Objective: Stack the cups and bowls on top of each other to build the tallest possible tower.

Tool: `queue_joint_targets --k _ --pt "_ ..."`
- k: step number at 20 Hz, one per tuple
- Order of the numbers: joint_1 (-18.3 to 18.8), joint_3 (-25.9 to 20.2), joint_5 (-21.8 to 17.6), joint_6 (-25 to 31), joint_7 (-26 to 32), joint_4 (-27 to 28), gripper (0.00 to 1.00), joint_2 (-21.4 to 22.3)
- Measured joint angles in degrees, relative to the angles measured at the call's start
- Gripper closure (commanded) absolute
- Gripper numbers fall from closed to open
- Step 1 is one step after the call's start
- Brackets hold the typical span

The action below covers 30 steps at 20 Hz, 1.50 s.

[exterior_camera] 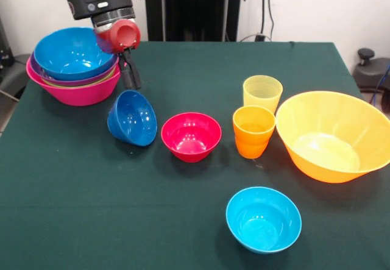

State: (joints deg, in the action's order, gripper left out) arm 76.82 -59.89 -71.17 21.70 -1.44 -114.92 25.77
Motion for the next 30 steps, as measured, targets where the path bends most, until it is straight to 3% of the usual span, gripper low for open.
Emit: queue_joint_targets --k 11,17,24,30 --pt "-4.9 2.4 -11.0 -12.5 0.0 0.6 0.00 0.8" --pt "-8.8 4.8 -13.0 -14.6 0.0 1.2 0.00 2.2" --pt "-16.8 10.9 -15.8 -15.6 -0.3 7.2 0.00 2.3" --pt "-19.0 12.3 -15.4 -16.2 -0.4 9.9 0.00 2.3"
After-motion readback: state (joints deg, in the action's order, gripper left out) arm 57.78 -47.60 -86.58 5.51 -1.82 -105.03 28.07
